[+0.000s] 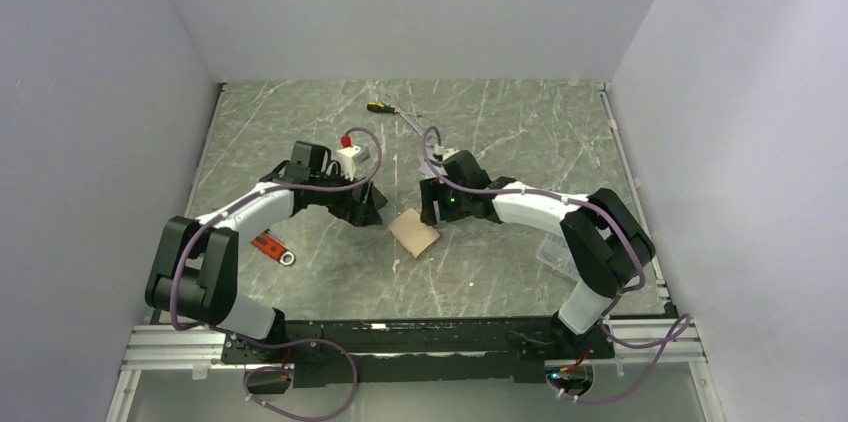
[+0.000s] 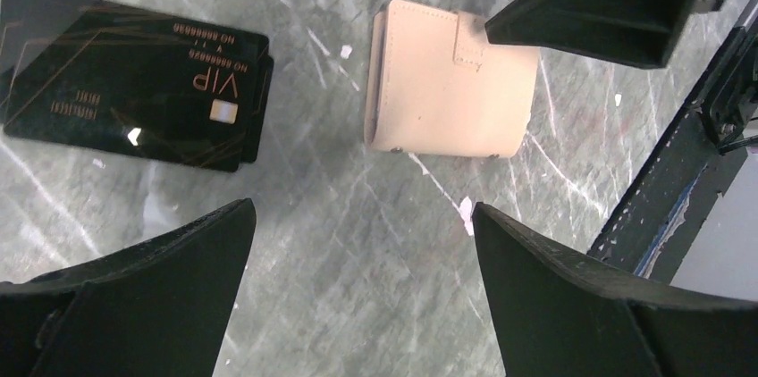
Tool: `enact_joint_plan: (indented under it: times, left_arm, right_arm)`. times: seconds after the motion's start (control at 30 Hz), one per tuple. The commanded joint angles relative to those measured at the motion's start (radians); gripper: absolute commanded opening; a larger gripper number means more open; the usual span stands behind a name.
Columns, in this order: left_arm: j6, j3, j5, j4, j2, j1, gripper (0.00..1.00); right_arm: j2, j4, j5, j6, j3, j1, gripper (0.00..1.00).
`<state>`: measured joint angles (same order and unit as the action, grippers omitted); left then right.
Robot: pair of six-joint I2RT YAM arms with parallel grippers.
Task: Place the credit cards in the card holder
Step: Pick up the card holder from the center of the board.
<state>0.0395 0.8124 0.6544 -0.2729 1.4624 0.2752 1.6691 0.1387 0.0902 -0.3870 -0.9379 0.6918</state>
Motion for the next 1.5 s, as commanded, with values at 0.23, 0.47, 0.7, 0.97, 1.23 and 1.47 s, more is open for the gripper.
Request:
enact_joint_plan:
  times: [0.23,0.47,0.7,0.97,1.23,1.47]
  left_arm:
    - [0.074,0.049,-0.080,0.087,0.087,0.161,0.89]
    - [0.122,0.098,-0.197,0.057,0.150,0.250,0.85]
    - [0.121,0.166,-0.267,-0.030,0.245,0.331,0.69]
    - [0.101,0.153,-0.253,-0.014,0.271,0.346,0.49]
    - [0.087,0.189,-0.083,-0.039,0.200,0.256,0.69]
    - [0.134,0.295,0.233,-0.191,0.106,0.102,0.99]
  right_arm:
    - [-0.006,-0.163,0.309,-0.066,0.141,-0.096,0.68]
    - [0.020,-0.234,0.383,-0.103,0.190,-0.111,0.62]
    - [0.067,-0.260,0.458,-0.105,0.182,-0.125,0.54]
    - [0.092,-0.320,0.575,-0.127,0.191,-0.159,0.39]
    - [0.070,-0.322,0.630,-0.140,0.179,-0.170,0.00]
    - [-0.159,-0.179,0.395,-0.025,0.179,-0.119,0.00]
